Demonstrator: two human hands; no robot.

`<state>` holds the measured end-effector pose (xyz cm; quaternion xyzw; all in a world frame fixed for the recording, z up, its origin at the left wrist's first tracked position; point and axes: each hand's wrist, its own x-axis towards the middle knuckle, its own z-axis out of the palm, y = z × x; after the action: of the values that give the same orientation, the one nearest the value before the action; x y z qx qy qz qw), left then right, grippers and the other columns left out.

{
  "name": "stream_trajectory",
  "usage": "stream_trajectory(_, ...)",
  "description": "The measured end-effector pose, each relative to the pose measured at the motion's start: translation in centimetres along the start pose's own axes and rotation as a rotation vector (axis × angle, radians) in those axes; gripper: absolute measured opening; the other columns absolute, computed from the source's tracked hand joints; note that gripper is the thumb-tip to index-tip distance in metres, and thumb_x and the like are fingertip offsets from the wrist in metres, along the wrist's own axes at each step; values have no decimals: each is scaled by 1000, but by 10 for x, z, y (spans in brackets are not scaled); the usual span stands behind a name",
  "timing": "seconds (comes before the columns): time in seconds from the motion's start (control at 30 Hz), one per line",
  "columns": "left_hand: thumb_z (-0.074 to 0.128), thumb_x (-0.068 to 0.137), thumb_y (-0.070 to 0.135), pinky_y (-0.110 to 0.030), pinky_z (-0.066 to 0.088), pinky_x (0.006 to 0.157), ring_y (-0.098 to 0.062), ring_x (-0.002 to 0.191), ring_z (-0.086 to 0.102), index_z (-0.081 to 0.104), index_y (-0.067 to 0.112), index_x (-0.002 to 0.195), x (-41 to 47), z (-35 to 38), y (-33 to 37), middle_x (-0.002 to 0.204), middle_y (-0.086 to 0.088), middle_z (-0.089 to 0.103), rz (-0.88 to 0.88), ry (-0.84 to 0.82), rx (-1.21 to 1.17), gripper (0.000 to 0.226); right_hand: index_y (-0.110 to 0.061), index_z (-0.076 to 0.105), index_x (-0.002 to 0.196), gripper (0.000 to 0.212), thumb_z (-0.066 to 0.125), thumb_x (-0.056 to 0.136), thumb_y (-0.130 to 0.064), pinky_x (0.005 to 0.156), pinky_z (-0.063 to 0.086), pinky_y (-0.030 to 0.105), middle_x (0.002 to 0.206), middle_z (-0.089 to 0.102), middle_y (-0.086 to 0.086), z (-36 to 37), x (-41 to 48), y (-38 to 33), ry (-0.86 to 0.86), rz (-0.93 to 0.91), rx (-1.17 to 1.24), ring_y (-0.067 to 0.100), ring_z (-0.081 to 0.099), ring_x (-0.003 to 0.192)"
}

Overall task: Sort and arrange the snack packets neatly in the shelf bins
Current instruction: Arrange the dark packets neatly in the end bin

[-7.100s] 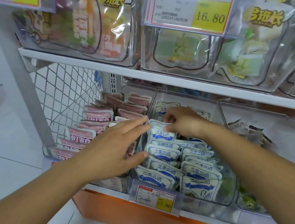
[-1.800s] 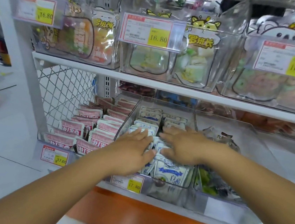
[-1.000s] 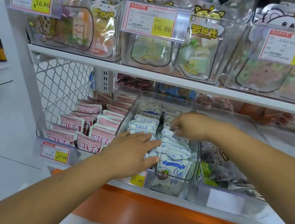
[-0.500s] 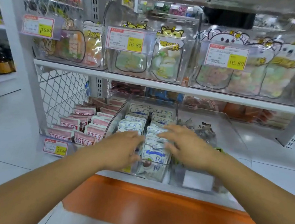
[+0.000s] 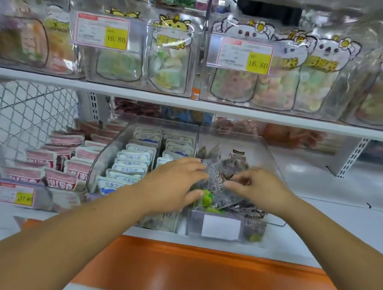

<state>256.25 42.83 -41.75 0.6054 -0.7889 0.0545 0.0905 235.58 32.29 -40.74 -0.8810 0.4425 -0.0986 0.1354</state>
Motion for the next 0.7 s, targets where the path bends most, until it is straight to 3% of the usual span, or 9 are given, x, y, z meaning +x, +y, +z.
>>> stream_trajectory(0.1,47,97,46,-23,7,116,-3,142,14,37,32,146,2,11,-8,152,14,32,-16,45,-123,52,-14,51,59,52,60,83,-60,55,32,30,57,51,5,18,18,-7,-16,10,-115,14,42,56)
stream_trajectory(0.23,59,90,48,-18,16,110,1,138,21,30,43,146,3,5,-11,150,21,30,-113,95,-360,62,-9,60,72,23,71,86,-23,60,37,29,65,53,0,-2,23,-5,70,34,281,17,49,66)
stream_trajectory(0.3,61,89,47,-19,16,109,1,137,22,29,44,145,7,0,-13,150,21,28,-140,99,-407,65,-13,65,81,9,72,84,-16,70,50,28,75,61,2,-17,17,2,123,49,451,23,59,76)
stream_trajectory(0.37,61,88,48,-25,18,114,-1,137,23,31,44,144,12,-2,-14,148,20,32,-92,55,-304,64,-14,65,81,10,74,83,-16,77,56,51,79,65,12,-21,7,13,116,59,524,34,66,80)
stream_trajectory(0.43,63,85,52,-32,23,116,-3,137,25,27,45,145,16,-2,-16,148,20,33,-73,20,-248,70,-12,64,83,10,74,82,-14,75,53,63,82,67,20,-22,-1,21,116,67,591,36,68,78)
stream_trajectory(0.5,67,79,57,-29,27,112,1,136,26,18,46,148,20,-4,-11,149,24,31,-98,19,-324,85,-5,64,88,11,72,82,-9,80,53,59,85,68,23,-25,-5,25,115,51,676,27,70,72)
stream_trajectory(0.57,71,75,57,-20,28,103,8,129,30,17,47,148,25,-7,-2,144,30,34,-117,41,-453,91,-5,66,90,9,71,83,-8,77,58,44,84,72,18,-23,-7,20,89,-18,694,19,70,70)
stream_trajectory(0.63,73,75,51,-12,30,93,9,122,38,31,49,141,29,-6,4,131,33,44,-145,63,-544,78,-12,70,90,8,72,82,-12,64,57,33,85,72,15,-17,-5,8,64,-83,646,20,69,70)
stream_trajectory(0.7,76,77,43,-2,32,80,9,112,50,52,47,120,31,-2,3,112,33,53,-213,165,-634,49,-22,71,100,22,76,79,-19,74,57,35,87,73,3,-15,0,1,38,-103,620,21,70,80)
